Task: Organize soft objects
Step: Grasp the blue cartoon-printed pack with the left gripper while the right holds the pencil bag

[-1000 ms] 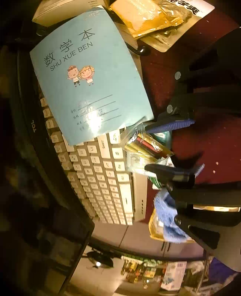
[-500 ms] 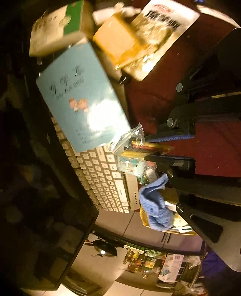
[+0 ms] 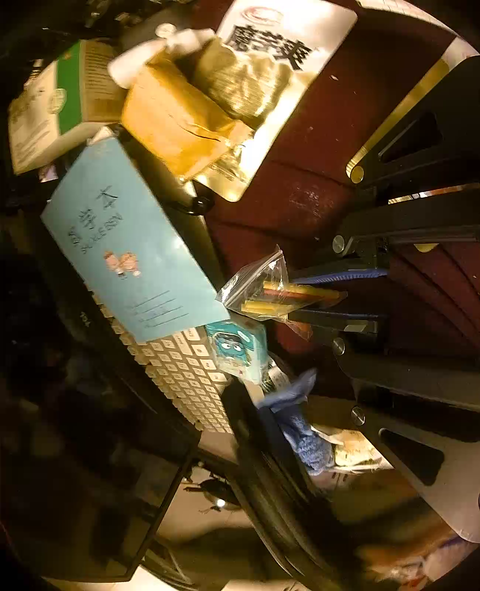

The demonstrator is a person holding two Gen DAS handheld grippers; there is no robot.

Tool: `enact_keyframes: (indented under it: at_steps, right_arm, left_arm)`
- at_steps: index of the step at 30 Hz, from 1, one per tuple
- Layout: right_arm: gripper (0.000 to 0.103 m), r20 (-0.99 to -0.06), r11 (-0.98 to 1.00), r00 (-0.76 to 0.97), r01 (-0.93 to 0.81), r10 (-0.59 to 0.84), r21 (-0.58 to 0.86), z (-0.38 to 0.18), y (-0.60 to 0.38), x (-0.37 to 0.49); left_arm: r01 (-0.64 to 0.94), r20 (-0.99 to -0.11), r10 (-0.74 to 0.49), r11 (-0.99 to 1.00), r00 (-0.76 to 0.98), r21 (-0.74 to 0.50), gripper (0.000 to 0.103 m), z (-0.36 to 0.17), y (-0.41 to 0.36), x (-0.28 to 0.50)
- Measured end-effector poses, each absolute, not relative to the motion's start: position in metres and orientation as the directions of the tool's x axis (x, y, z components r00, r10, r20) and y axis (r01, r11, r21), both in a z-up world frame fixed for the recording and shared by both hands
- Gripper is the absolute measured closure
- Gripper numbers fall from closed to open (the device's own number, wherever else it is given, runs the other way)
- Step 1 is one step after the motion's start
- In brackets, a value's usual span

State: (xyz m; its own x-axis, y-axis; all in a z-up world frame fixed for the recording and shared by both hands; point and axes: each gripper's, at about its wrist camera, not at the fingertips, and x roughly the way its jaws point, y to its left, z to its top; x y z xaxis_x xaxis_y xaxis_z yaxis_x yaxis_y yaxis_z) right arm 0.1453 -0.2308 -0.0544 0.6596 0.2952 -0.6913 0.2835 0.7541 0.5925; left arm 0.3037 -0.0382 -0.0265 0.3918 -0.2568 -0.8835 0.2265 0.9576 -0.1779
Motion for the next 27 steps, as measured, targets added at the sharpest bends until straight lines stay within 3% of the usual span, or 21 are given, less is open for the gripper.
enact_keyframes:
  at_steps: [4,7,18,22,27]
  right_arm:
    - [0.090,-0.680,0.743,0.665,0.278,0.308,0.608,-0.054,-0.230,0.142]
    - [0.090,-0.679,0.743,0.662,0.273,0.316,0.612,-0.054,-0.229,0.139]
    - [0.090,-0.670,0.724,0.679,0.296,0.299,0.623,-0.052,-0.233,0.133]
    - [0.090,-0.675,0.719,0.679,0.312,0.288,0.621,-0.052,-0.234,0.131]
    - [0.090,-0.678,0.716,0.677,0.319,0.286,0.621,-0.053,-0.234,0.130]
  left_arm:
    - [0.239,-0.910,-0.168,0.968,0.379,-0.079,0.031,-0.042,-0.051,0.315]
    - [0.236,-0.907,-0.163,0.969,0.388,-0.073,0.031,-0.042,-0.054,0.313]
    - [0.432,-0.913,-0.349,0.871,0.211,-0.233,0.031,-0.031,-0.065,0.263]
    - [0.413,-0.903,-0.227,0.909,0.365,-0.062,0.031,-0.020,-0.073,0.266]
    - [0.437,-0.915,-0.199,0.899,0.351,-0.028,0.031,-0.041,-0.095,0.293]
